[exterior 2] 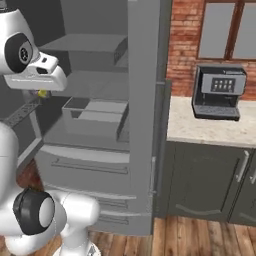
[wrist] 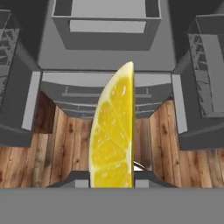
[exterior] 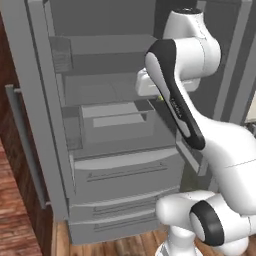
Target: There is a bowl on the dining counter. Grab a lemon wedge from the fridge and place it in the bowl. Then get the liquor bottle and glass cup from the cabinet and place them next to the bowl.
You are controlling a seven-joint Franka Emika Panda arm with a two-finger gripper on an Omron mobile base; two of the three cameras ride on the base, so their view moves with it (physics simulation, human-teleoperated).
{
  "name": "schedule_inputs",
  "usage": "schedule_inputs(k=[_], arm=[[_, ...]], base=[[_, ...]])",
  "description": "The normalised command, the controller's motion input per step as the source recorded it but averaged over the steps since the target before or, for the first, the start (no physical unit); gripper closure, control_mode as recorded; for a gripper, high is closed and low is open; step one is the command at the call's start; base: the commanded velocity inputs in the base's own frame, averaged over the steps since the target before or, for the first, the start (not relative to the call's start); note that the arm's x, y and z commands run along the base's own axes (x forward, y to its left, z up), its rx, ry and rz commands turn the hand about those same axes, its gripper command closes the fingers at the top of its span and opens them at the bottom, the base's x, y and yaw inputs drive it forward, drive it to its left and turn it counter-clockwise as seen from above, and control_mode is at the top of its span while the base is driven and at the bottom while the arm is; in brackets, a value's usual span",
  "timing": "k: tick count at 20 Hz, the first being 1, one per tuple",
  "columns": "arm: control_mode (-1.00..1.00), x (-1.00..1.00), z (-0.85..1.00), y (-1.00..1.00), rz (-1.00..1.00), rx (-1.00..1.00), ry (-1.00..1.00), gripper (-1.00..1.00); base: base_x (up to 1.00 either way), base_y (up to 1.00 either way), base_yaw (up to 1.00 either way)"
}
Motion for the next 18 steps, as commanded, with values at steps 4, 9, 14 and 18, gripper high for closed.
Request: schedule_inputs(k=[4,9,14,18], arm=[[1.00,0.00,0.00,0.00,0.00,0.00,0.00,1.00],[1.00,0.00,0.00,0.00,0.00,0.00,0.00,1.00],[1.00,0.00,0.00,0.00,0.00,0.00,0.00,1.00],[1.00,0.00,0.00,0.00,0.00,0.00,0.00,1.00]], base=[[-1.00,0.37,-0.13],[-1.00,0.08,-0.52],[-0.85,0.00,-0.72],[-0.55,-0.16,-0.76]])
